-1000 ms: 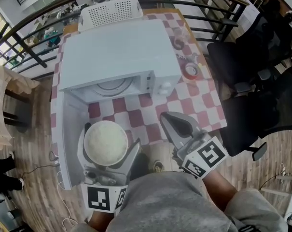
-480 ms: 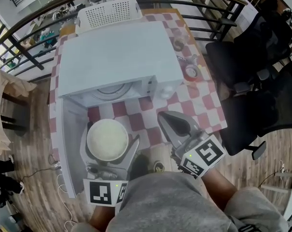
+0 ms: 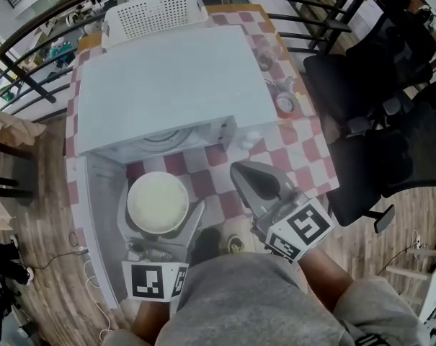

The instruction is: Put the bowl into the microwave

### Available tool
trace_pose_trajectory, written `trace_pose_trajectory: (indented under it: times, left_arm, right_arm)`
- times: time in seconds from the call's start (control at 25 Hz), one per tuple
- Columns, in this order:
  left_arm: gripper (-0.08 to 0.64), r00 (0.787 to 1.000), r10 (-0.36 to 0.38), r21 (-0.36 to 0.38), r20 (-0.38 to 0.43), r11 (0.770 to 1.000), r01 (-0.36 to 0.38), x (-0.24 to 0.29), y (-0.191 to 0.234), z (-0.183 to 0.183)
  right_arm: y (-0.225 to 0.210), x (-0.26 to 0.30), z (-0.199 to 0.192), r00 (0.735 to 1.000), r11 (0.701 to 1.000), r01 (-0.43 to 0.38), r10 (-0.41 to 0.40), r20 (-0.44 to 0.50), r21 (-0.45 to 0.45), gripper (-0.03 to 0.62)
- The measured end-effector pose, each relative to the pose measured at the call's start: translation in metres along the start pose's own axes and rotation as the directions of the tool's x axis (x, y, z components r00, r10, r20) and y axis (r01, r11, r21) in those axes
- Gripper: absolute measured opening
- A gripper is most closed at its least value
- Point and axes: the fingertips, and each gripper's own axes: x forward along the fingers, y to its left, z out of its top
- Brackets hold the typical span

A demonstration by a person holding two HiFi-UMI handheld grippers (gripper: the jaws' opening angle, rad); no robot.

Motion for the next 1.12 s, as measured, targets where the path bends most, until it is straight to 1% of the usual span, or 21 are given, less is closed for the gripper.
trace_pose_trajectory:
  times: [0.44,0.76,1.0,1.12]
  left_arm:
    - [0.531,0.998,-0.025,-0.027,-0.060,0.999,0.024,0.028,0.021,-0.031]
    - [0.531,0.995,-0.060,-0.011,-0.084,0.998,0.059,0.034,0.034,-0.046]
    - [0.531,0.992,-0.050,-0.014,-0.119,0.999,0.048,0.037,0.051,-0.067]
    - [0.531,0.991,-0.052,-0.004,-0.120,0.999,0.052,0.041,0.056,-0.074]
  right_arm:
    - [-0.010,0.031,-0.008,0.999,1.000,0.015,-0.015,-0.043,0.005,0.000]
    - [-0.003,0.052,-0.015,0.998,1.000,0.008,-0.006,-0.065,0.020,0.000]
    - [0.004,0.063,-0.022,0.997,1.000,0.011,-0.008,-0.074,0.029,0.000]
    - [0.005,0.067,-0.024,0.997,1.000,0.013,-0.010,-0.079,0.029,0.000]
